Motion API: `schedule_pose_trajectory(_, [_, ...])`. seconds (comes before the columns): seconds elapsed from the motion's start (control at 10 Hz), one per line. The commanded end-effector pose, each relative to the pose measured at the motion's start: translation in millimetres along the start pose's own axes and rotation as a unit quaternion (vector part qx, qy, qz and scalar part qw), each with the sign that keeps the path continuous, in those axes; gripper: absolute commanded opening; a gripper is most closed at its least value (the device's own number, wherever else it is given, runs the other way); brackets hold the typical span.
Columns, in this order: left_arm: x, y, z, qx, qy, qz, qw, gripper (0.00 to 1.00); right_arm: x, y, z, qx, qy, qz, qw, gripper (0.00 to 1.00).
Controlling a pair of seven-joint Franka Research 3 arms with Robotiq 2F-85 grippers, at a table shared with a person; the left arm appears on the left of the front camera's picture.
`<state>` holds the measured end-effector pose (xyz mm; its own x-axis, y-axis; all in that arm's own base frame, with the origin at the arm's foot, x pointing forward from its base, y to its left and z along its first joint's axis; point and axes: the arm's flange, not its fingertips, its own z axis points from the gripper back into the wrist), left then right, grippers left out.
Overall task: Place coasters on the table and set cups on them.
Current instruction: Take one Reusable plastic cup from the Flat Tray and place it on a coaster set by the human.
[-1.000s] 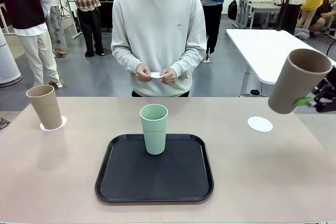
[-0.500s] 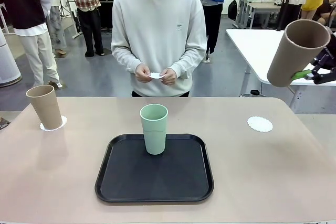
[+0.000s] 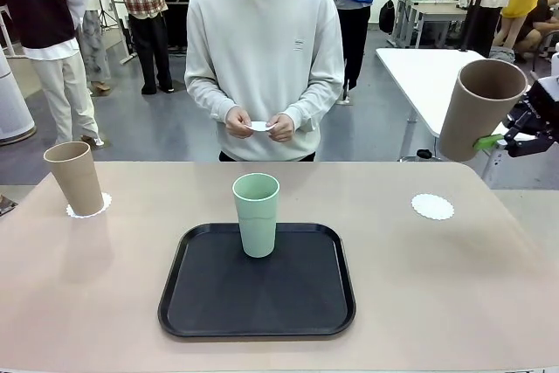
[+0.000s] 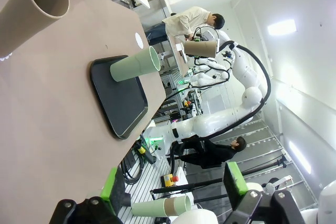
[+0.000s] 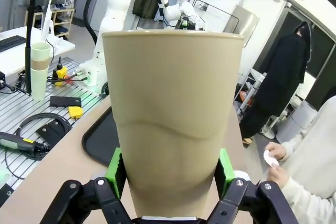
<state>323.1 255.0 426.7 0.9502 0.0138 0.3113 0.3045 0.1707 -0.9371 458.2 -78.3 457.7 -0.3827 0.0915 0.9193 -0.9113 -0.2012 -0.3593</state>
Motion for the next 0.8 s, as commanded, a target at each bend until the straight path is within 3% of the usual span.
schedule_pose_trajectory(0.0, [-0.8,-2.3,1.4,-0.003,-0.002,-0.003,1.000,1.00,10.0,0.2,-0.9,0.003,-0.002,0.009,1.000,0.82])
schedule_pose_trajectory(0.1, [-0.8,-2.3,1.4,-0.003,-0.002,-0.003,1.000,1.00,0.0,0.0,0.0,0.000,0.000,0.000,1.000,0.82])
schedule_pose_trajectory(0.2, [-0.8,-2.3,1.4,-0.003,-0.002,-0.003,1.000,1.00,11.6,-4.6,-4.6,0.048,-0.100,-0.017,0.994,0.82])
schedule_pose_trajectory(0.3, [-0.8,-2.3,1.4,-0.003,-0.002,-0.003,1.000,1.00,1.6,-17.7,4.4,0.029,-0.146,-0.064,0.987,0.82])
schedule_pose_trajectory(0.5, [-0.8,-2.3,1.4,-0.003,-0.002,-0.003,1.000,1.00,-24.5,-26.5,12.0,0.030,-0.159,-0.087,0.983,0.82])
schedule_pose_trajectory(0.7, [-0.8,-2.3,1.4,-0.003,-0.002,-0.003,1.000,1.00,-62.0,-25.3,21.9,-0.016,-0.116,-0.146,0.982,0.82])
